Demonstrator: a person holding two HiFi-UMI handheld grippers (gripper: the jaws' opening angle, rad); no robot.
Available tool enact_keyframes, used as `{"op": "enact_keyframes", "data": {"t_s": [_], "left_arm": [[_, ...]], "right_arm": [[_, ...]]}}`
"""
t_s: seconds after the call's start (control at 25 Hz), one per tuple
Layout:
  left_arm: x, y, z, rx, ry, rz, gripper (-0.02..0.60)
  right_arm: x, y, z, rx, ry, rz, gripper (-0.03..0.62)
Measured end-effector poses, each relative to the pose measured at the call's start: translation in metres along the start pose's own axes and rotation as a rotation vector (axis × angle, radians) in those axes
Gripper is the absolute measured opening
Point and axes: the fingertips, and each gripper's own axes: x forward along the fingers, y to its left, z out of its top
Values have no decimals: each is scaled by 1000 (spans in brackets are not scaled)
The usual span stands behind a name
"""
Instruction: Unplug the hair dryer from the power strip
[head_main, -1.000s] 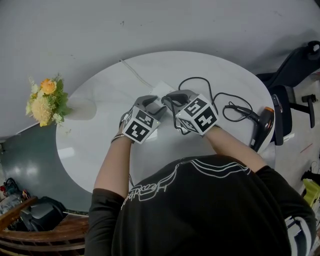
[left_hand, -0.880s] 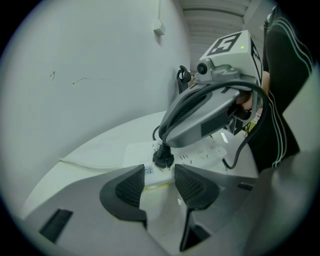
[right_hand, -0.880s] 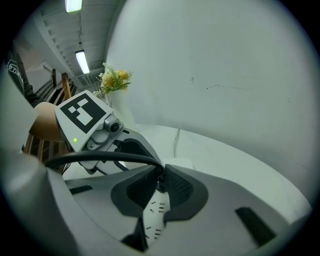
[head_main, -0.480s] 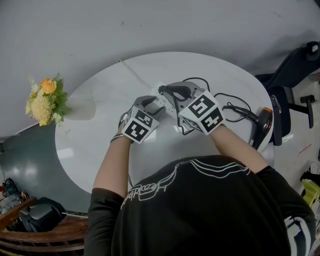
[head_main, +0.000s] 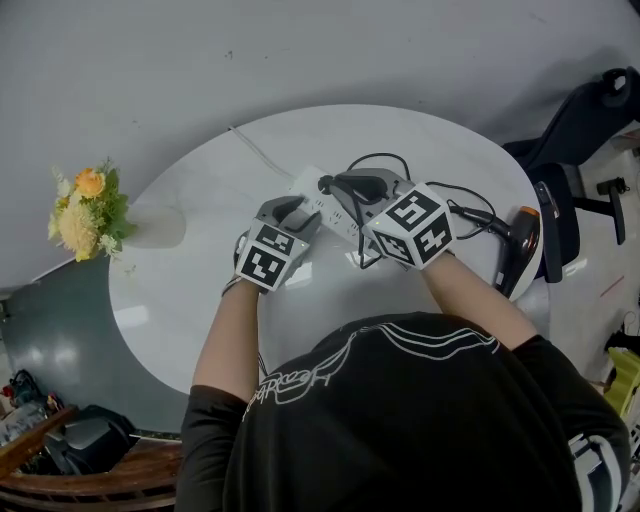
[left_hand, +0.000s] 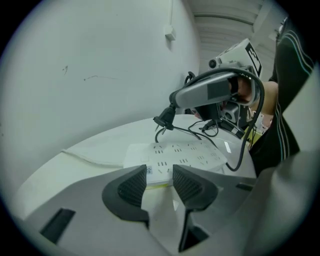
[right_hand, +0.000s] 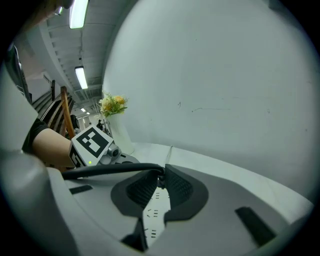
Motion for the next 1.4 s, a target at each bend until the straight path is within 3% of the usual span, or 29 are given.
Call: {"op": "enact_keyframes", "data": {"t_s": [0.2, 0.36, 0.56, 0.72, 0.88, 1.2, 1.4], "left_arm": [[-15, -6, 5, -109, -71, -3, 138], [-41, -9, 11, -244, -165, -2, 55], [-84, -32, 24, -336, -269, -23, 40], [-123, -52, 44, -342, -345, 3, 26], [-156, -77, 52, -307, -359, 10, 16], [-227, -115, 68, -335, -501, -67, 6], [-252, -143, 70, -290, -562, -116, 5]], "right_arm": [[-20, 1, 2, 24, -45, -14, 28], [-42, 6, 3, 20, -82, -28, 28], [-75, 21, 2, 56, -120, -50, 28], [-100, 42, 10, 61, -158, -51, 28], [-127, 70, 20, 81, -218, -15, 28], [-171, 122, 23, 103, -285, 23, 28], [-180, 153, 16, 124, -306, 50, 28]]}}
